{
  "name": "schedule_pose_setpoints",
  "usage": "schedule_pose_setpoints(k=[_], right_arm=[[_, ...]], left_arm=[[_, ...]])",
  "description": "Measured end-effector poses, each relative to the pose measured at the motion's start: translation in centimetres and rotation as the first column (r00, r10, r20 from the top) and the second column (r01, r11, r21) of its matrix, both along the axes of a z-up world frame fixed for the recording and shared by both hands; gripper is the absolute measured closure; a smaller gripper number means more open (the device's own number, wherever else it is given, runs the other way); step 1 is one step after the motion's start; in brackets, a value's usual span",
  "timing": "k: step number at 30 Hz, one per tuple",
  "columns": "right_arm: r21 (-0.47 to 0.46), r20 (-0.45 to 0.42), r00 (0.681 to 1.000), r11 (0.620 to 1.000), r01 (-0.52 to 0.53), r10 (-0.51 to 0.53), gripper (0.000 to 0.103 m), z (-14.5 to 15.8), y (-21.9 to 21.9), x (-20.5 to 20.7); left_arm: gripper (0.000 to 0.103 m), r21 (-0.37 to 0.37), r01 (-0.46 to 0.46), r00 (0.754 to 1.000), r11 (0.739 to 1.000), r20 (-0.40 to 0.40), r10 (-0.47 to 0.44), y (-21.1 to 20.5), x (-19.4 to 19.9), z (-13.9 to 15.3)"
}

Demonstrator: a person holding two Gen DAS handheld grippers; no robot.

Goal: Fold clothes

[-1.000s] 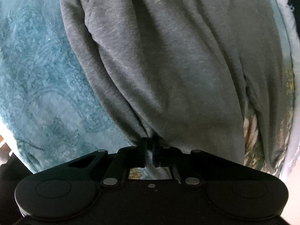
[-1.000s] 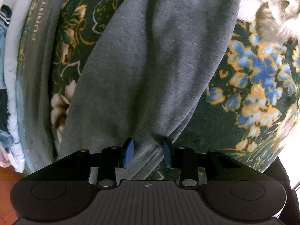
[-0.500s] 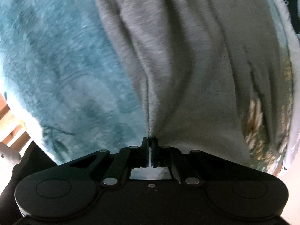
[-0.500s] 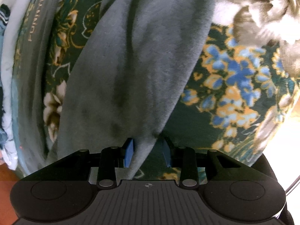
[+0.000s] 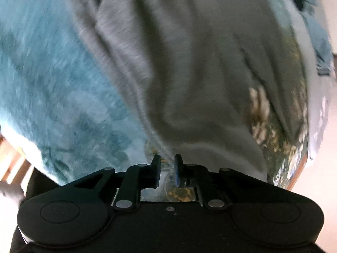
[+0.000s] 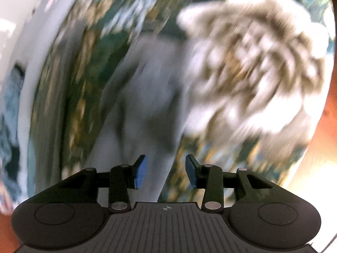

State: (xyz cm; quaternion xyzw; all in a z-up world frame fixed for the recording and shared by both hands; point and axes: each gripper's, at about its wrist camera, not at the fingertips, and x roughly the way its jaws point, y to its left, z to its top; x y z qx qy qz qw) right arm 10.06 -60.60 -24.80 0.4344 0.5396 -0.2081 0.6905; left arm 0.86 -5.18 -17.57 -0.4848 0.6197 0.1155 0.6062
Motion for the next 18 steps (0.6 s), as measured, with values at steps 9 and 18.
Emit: schedule_pose_setpoints(k=[9,18], right_arm=[[-0.032,0.091,0.995,0.998,0.048,-0.045,0.068,0.0,-7.8,-1.9],[-0.061,0.179,0.980,0.993,0.098,-0.085,0.100,1.9,-8.0,-4.6]], left_arm=[[0.065,0.067,0.013,0.994,0.998,0.110,-0.020,-5.7,6.4,2.2],[0.057,0.067,0.052,0.994,0.996,0.091,-0.058,-11.1,11.5,-3.8]])
